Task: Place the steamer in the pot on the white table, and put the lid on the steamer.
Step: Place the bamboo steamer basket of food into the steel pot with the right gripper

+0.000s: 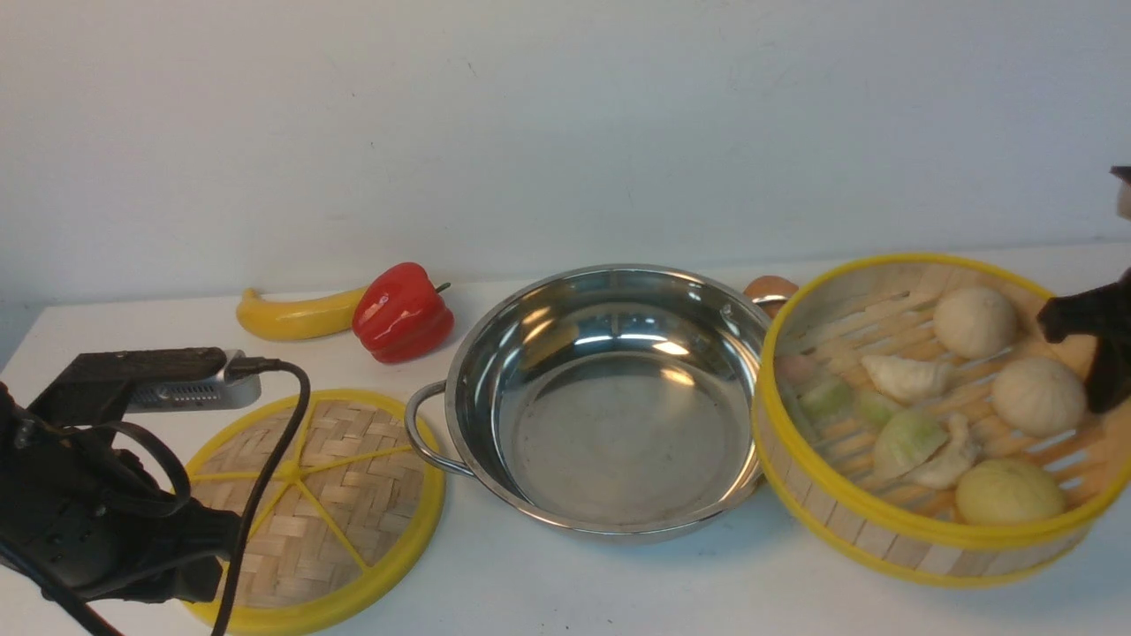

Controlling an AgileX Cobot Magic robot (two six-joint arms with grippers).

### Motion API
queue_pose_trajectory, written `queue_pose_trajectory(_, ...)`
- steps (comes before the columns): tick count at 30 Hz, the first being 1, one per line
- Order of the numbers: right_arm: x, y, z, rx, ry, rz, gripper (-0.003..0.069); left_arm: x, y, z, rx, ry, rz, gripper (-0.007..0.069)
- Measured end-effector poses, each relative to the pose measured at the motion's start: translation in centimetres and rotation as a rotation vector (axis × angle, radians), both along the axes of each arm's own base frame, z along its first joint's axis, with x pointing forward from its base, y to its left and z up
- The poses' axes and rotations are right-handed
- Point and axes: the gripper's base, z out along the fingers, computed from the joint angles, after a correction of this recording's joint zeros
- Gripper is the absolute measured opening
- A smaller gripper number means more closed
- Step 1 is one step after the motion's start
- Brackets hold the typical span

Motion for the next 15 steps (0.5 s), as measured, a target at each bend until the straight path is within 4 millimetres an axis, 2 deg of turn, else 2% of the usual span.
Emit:
queue_pose_trajectory(5,1.7,2.6,3.6,0.053,-0.133,0.028,0.0055,0.0,0.0,0.0,0.0,0.0,0.0,0.0241)
queue_pose_trajectory(6,1.7,2.7,3.6,0.056,-0.133,0.025,0.0055,0.0,0.0,0.0,0.0,0.0,0.0,0.0241)
queue_pose_trajectory(9,3.0,4.7,5.2,0.079,-0.196,0.046,0.0055,0.0,0.0,0.0,-0.001,0.0,0.0,0.0241)
queue_pose_trajectory(12,4.1,6.8,5.0,0.102,-0.199,0.08,0.0055,0.0,0.0,0.0,-0.001,0.0,0.0,0.0241)
queue_pose_trajectory(15,5.0,9.0,3.9,0.121,-0.176,0.118,0.0055,0.0,0.0,0.0,-0.001,0.0,0.0,0.0241)
